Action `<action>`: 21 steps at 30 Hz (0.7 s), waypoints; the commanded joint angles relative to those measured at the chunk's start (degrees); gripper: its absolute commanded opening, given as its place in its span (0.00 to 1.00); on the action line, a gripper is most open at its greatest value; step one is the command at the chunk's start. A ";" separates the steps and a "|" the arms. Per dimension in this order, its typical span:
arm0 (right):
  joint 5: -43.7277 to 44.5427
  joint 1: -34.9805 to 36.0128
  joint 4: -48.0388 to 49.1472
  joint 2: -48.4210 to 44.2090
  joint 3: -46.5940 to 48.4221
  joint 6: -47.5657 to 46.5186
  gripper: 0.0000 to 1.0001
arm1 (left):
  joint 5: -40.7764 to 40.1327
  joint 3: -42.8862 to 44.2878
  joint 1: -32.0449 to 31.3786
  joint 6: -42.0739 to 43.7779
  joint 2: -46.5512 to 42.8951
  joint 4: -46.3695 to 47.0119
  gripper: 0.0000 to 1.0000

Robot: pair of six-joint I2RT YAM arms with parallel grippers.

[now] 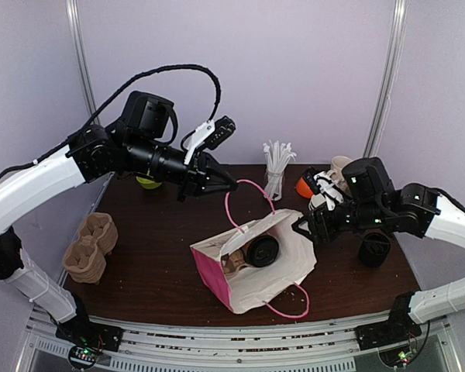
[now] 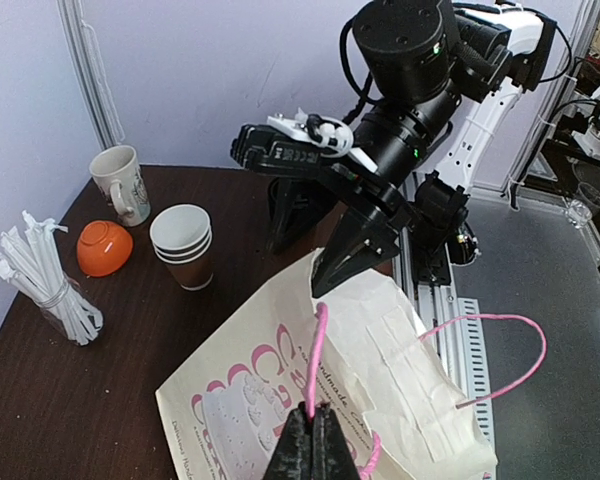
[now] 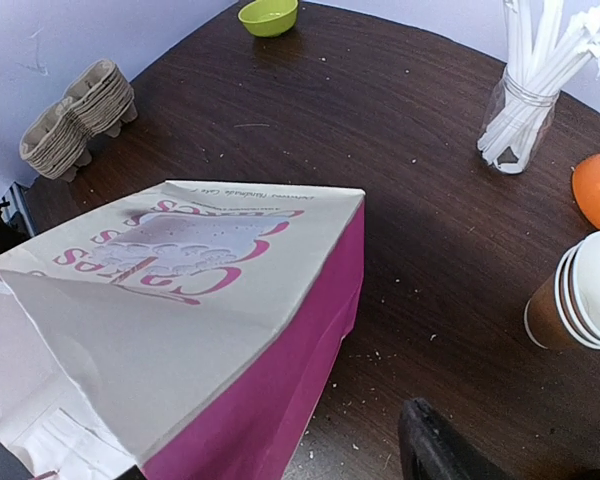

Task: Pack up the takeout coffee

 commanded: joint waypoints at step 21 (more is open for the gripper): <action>-7.38 0.99 5.33 -2.64 -4.15 -1.21 0.56 | 2.50 -4.08 0.28 1.47 -2.73 3.69 0.00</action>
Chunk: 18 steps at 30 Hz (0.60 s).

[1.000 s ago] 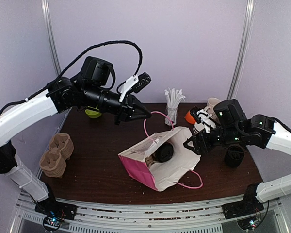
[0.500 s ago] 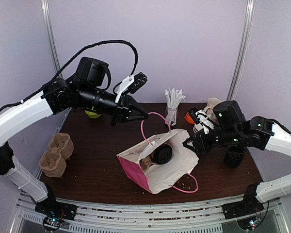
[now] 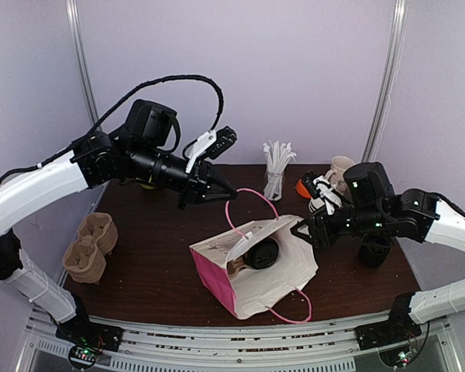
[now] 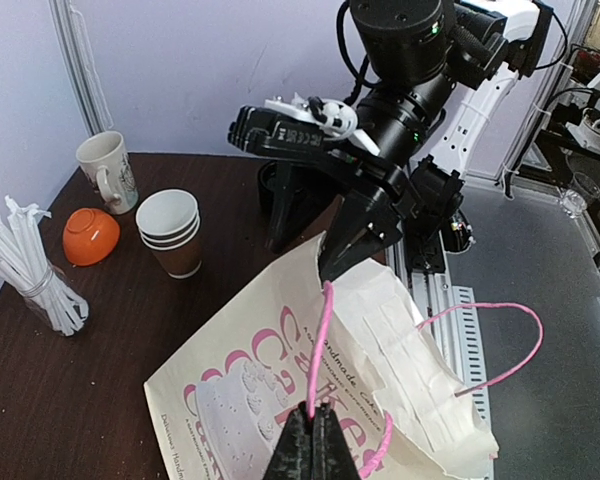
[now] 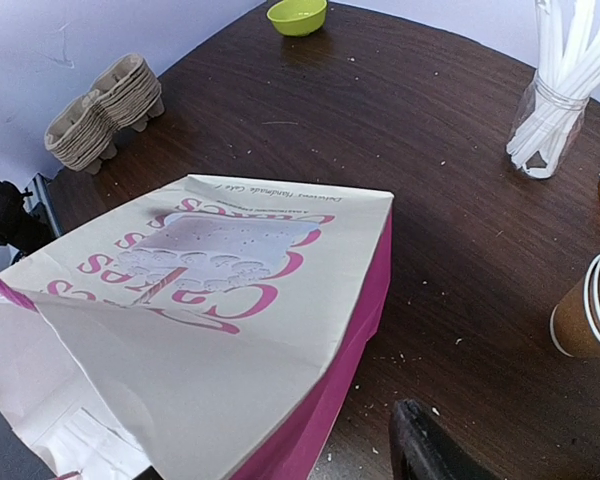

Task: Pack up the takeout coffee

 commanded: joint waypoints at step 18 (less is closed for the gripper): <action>-7.03 1.92 4.57 -5.68 -5.14 -3.38 0.74 | 4.57 -2.43 0.28 5.15 -3.52 2.22 0.00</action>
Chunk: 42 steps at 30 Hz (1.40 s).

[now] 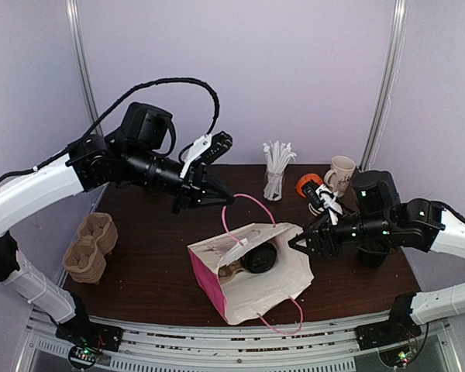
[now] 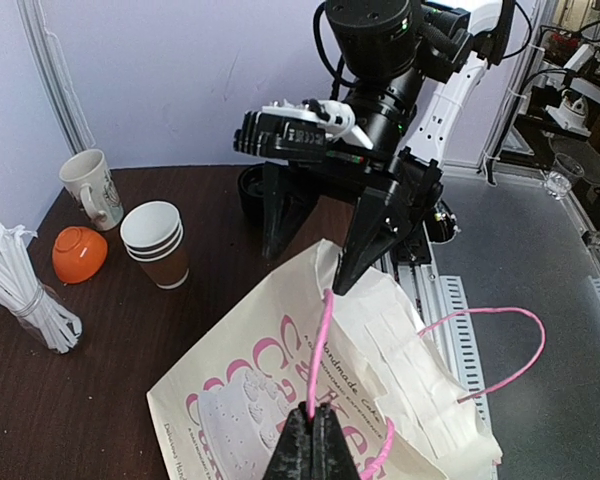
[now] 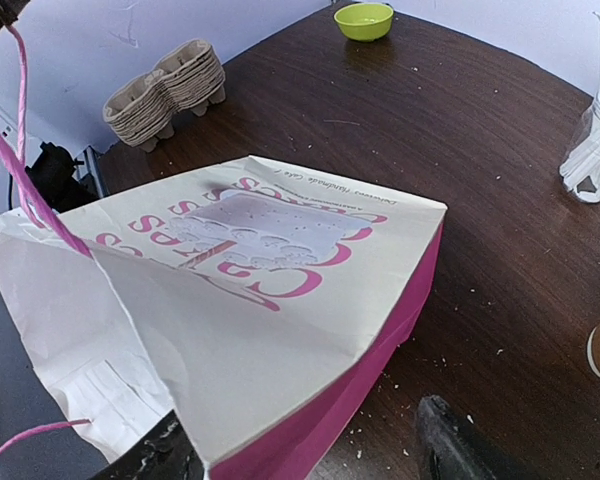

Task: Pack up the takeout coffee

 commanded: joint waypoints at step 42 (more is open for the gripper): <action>7.74 2.14 -21.07 10.99 30.07 -3.32 0.73 | -5.59 -3.62 0.81 -42.11 1.60 30.93 0.00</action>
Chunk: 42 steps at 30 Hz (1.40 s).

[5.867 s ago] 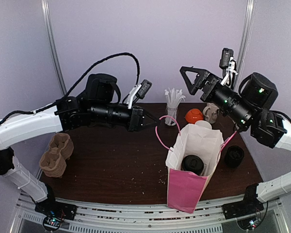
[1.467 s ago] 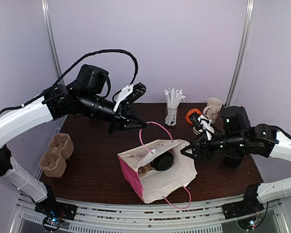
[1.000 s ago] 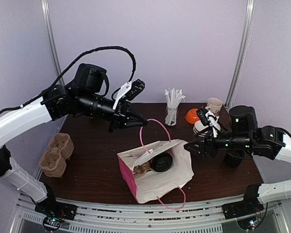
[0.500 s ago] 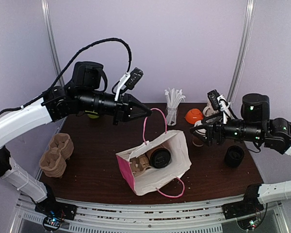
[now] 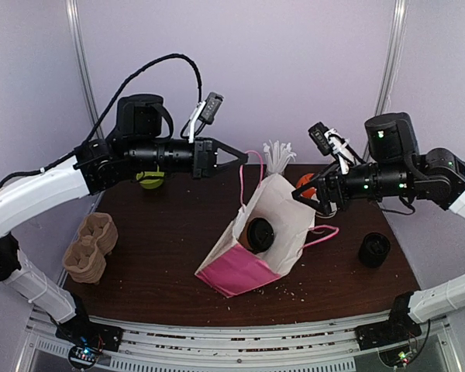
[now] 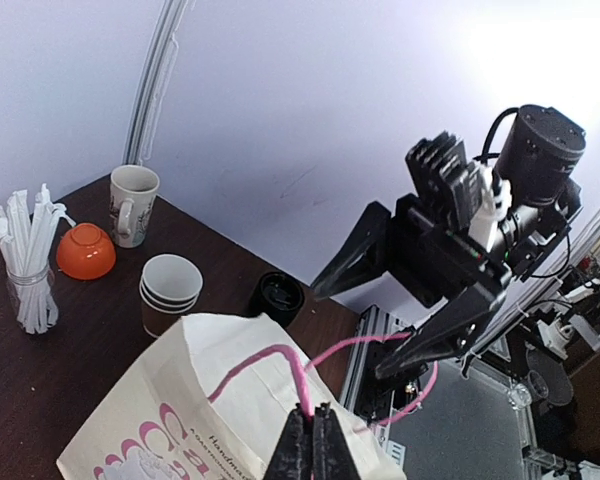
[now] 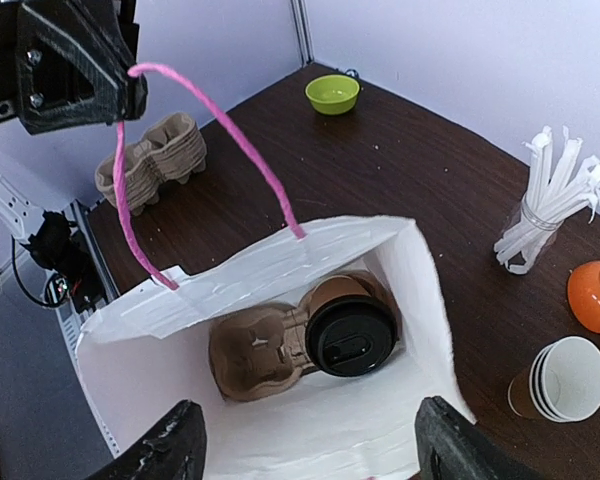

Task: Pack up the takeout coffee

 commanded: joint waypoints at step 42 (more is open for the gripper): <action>2.49 3.57 1.41 13.37 15.24 3.15 0.78 | -8.32 -19.98 0.35 -3.49 -16.60 3.35 0.00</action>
